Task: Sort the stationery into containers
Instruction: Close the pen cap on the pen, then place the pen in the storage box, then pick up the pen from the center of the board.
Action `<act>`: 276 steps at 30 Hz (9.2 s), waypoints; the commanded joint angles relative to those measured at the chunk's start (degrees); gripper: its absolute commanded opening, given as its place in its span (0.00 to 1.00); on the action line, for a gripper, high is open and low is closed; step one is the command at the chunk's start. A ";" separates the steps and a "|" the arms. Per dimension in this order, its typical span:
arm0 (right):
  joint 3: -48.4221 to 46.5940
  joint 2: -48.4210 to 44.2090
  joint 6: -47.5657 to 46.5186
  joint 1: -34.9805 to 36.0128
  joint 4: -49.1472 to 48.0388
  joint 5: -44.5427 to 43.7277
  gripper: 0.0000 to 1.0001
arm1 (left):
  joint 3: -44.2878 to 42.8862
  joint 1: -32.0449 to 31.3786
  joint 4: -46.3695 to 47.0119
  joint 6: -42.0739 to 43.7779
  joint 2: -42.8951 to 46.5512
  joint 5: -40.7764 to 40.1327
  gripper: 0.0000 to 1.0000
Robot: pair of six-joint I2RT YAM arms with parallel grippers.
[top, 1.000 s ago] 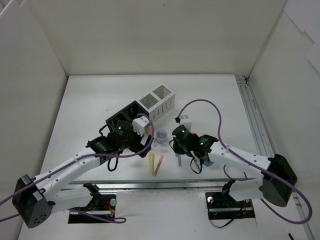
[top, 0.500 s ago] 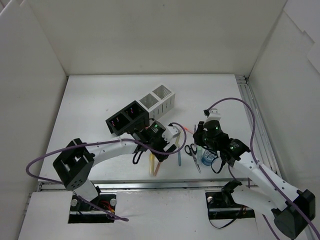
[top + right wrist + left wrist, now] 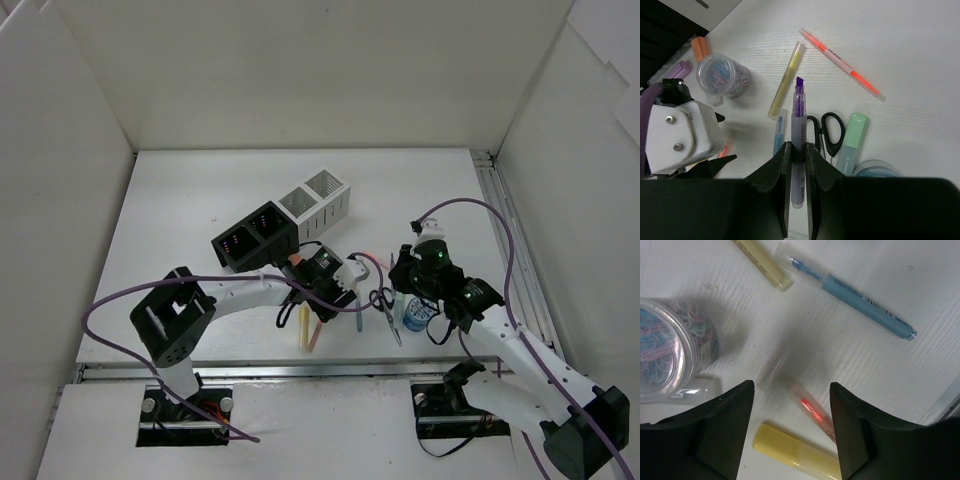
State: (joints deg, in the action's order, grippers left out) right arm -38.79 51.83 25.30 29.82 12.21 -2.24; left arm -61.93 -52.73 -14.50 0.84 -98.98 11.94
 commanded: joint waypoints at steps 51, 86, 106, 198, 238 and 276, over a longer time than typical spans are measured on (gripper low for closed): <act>-7.88 -4.19 -45.88 -1.26 -14.73 6.50 0.00 | -4.69 3.15 0.97 1.19 13.80 0.44 0.00; -20.01 15.48 -124.97 9.55 9.68 27.29 0.00 | -4.43 14.94 -1.93 -8.58 20.14 32.09 0.00; -20.98 18.48 -123.39 13.24 9.68 26.85 0.00 | -3.37 15.46 -0.53 -8.40 21.55 33.50 0.00; -25.19 22.95 -93.51 20.46 -5.17 37.30 0.00 | -2.94 18.80 11.26 -8.13 36.12 18.48 0.99; -45.60 65.51 -33.47 -5.48 -67.31 24.56 0.09 | 19.13 30.93 -4.22 -22.90 64.35 -15.81 0.99; -15.54 22.97 -3.51 2.69 -12.56 -14.64 0.98 | 16.93 26.81 -3.87 -26.24 50.81 -6.49 0.99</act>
State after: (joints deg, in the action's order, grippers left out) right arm -56.29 77.60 15.31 31.94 -7.27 -9.69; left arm -42.39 -25.21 -21.17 -24.40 -47.83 5.91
